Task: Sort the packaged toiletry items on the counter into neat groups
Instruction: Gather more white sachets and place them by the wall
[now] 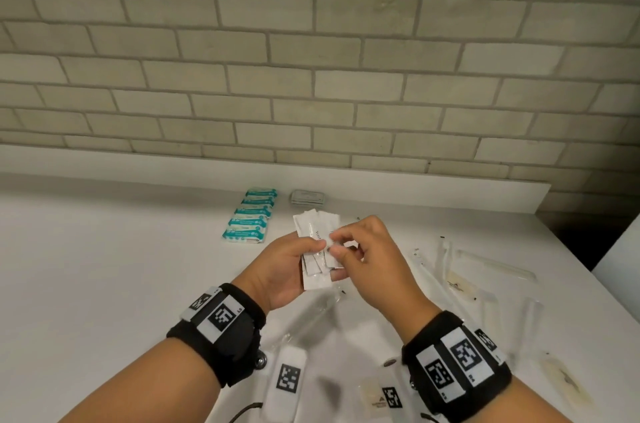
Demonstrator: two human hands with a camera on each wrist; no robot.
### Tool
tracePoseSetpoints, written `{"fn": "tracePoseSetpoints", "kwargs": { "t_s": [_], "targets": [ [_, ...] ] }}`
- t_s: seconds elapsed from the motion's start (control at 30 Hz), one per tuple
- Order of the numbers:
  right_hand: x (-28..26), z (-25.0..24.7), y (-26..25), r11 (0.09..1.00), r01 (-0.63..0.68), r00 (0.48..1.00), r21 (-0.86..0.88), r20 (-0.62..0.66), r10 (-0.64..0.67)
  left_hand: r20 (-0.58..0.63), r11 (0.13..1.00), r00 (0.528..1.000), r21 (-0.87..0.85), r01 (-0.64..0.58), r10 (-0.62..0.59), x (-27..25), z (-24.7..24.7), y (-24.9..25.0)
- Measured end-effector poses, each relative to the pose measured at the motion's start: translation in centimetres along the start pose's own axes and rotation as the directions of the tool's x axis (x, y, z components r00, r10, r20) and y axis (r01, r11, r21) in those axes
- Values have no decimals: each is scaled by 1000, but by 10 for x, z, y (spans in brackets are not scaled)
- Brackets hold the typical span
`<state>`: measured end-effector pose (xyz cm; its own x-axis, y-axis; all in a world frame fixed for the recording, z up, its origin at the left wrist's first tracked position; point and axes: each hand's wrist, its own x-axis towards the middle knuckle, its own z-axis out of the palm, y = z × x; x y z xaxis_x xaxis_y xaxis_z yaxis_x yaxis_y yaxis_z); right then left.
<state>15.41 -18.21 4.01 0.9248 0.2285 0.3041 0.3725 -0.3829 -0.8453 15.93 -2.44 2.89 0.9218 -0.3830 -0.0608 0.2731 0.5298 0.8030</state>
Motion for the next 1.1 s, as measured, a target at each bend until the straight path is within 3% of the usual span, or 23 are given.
{"fn": "tracePoseSetpoints", "kwargs": {
  "t_s": [0.07, 0.17, 0.2, 0.23, 0.37, 0.43, 0.53, 0.67, 0.8, 0.9, 1.03, 1.1],
  "targets": [
    [6, -9, 1, 999, -40, 996, 33, -75, 42, -24, 996, 1000, 91, -11, 13, 3, 3, 0],
    [15, -14, 6, 988, -135, 988, 73, -62, 139, -95, 983, 995, 184, -7, 25, 2, 5, 2],
    [21, -12, 7, 982, -149, 987, 116, -41, 155, -110, 983, 994, 184, -2, 23, 2, 4, 6],
    [35, 23, 0, 956, -195, 978, 219, -33, 207, -149, 982, 989, 188, 4, 24, -10, -26, 24],
    [42, 11, 2, 888, -186, 963, 421, -100, 249, -219, 976, 974, 216, -12, 61, -8, -30, 24],
    [41, 1, 3, 849, -190, 978, 493, 19, 208, -258, 977, 962, 213, -30, 85, -6, -27, 23],
    [37, 12, -2, 841, -252, 965, 478, 185, 184, -223, 981, 972, 194, -27, 71, -3, -23, 21],
    [39, 17, 6, 879, -229, 967, 418, -5, 254, -215, 980, 976, 201, 12, 32, -1, -19, 22],
    [40, -3, 13, 877, -263, 929, 403, -140, 343, -264, 988, 963, 121, 92, -57, -3, -24, 27],
    [37, -15, 7, 876, -270, 947, 399, -57, 317, -232, 981, 972, 176, 85, -42, -6, -22, 25],
    [30, -13, -10, 846, -288, 958, 448, 147, 248, -179, 915, 984, 398, 57, 16, -5, -7, 17],
    [27, -12, -16, 860, -285, 958, 423, 160, 239, -151, 887, 988, 459, 43, 30, -2, -1, 14]
  ]
}}
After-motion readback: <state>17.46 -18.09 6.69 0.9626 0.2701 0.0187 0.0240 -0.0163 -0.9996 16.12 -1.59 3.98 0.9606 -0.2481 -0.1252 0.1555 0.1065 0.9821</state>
